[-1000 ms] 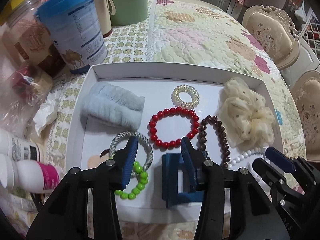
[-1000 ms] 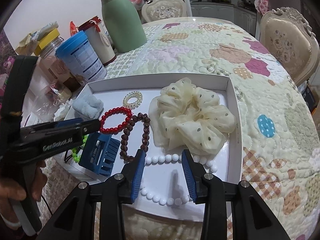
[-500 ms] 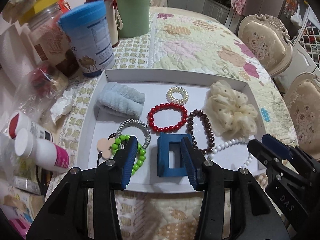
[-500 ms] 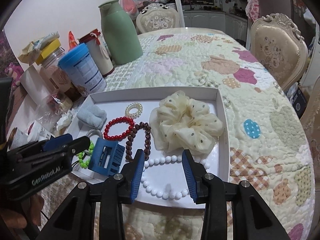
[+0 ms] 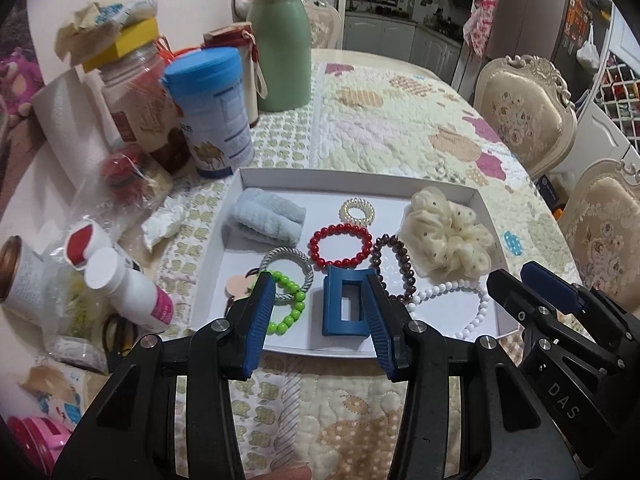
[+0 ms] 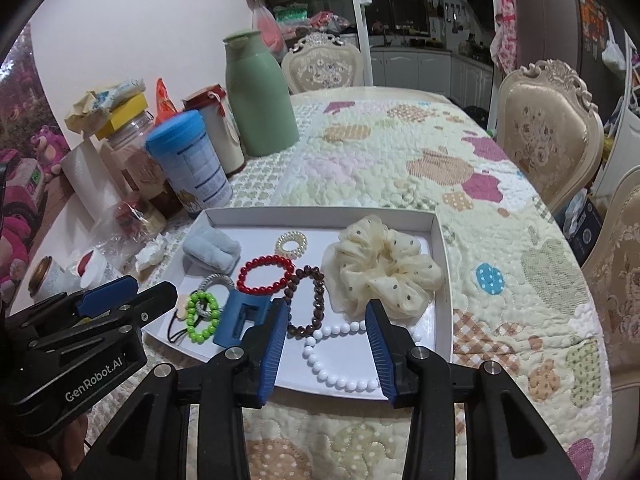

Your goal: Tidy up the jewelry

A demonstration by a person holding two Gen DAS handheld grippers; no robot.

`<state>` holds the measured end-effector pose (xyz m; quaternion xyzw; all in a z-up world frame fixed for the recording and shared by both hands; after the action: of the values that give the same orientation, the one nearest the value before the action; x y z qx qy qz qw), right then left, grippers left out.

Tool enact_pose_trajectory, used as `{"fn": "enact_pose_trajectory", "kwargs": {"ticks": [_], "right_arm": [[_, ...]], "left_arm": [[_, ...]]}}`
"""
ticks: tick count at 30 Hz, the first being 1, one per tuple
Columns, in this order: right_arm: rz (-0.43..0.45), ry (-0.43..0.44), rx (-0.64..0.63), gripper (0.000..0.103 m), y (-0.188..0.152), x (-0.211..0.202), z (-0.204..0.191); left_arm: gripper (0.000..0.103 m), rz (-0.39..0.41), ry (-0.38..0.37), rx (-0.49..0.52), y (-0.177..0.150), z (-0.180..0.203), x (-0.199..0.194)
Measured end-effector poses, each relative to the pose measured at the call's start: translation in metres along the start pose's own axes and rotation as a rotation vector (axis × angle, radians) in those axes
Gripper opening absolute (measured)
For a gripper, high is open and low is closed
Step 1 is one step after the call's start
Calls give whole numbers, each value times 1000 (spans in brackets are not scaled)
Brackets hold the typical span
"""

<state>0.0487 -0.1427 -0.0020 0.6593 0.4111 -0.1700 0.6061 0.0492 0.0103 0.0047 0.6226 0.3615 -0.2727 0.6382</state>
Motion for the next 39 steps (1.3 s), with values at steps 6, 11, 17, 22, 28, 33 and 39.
{"fn": "enact_pose_trajectory", "kwargs": {"ticks": [6, 11, 17, 22, 28, 33, 39], "right_arm": [[18, 3, -10, 41, -1, -15, -7], [28, 7, -5, 43, -1, -21, -9], [31, 14, -4, 46, 0, -24, -9], [30, 16, -3, 47, 0, -24, -8], [26, 16, -5, 48, 0, -24, -8], [19, 20, -8, 48, -2, -22, -8], [18, 23, -8, 49, -2, -21, -8]], "left_arm": [[44, 34, 3, -11, -2, -4, -19], [44, 50, 11, -11, -3, -4, -28], [44, 68, 22, -7, -2, -4, -35], [44, 72, 24, -8, -2, -4, -36], [44, 72, 24, -5, -2, -3, -37], [44, 71, 26, -6, -1, -3, -37], [44, 66, 28, -6, 0, -3, -34]]}}
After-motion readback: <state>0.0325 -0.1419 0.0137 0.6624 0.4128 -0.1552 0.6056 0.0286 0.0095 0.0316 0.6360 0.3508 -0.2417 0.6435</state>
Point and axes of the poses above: each gripper's, at about its wrist camera, not at the fingertips, and x roughly the way its jaws point, z to its right, y to its top, the point moved 6 cm from there along x, roughly the way its jaws point, and after that the axes turned 5 degrees about y, right-handed, at the moved point
